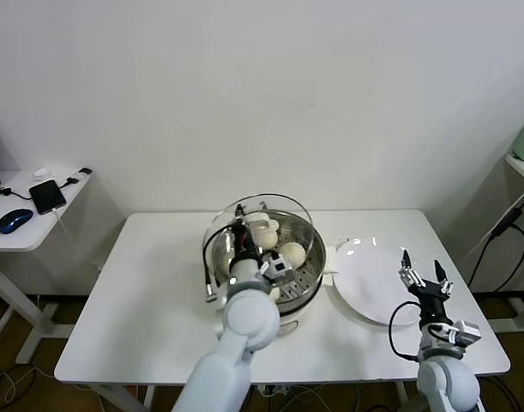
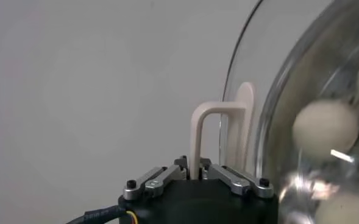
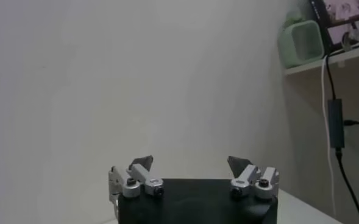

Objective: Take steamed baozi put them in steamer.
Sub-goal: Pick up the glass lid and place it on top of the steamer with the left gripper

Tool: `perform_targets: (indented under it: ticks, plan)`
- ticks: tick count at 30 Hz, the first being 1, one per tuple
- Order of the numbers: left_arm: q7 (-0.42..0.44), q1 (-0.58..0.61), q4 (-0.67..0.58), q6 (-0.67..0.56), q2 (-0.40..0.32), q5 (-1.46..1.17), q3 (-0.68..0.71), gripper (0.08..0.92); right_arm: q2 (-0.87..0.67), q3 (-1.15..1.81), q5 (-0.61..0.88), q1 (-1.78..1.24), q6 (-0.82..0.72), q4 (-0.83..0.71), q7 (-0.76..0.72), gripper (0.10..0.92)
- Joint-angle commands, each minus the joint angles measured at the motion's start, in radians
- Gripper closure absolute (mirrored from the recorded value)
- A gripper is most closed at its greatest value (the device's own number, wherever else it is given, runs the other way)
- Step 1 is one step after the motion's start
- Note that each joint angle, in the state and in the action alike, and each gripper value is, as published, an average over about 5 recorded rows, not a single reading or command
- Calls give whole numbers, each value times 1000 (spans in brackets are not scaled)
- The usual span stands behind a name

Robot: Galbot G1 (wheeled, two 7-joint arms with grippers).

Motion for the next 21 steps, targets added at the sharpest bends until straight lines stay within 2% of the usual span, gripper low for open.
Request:
perform_targets:
  ticks: [1, 8, 21]
  plan:
    - [-31, -54, 83, 48, -49, -72, 110, 830, 7, 0, -3, 1, 1, -2, 1, 203]
    - [-28, -34, 105, 48, -49, 84, 99, 830, 10, -1, -6, 2, 3, -4, 0, 202]
    - [-4, -12, 127, 48, -49, 174, 98, 830, 13, -4, -7, 6, 7, -14, 0, 203]
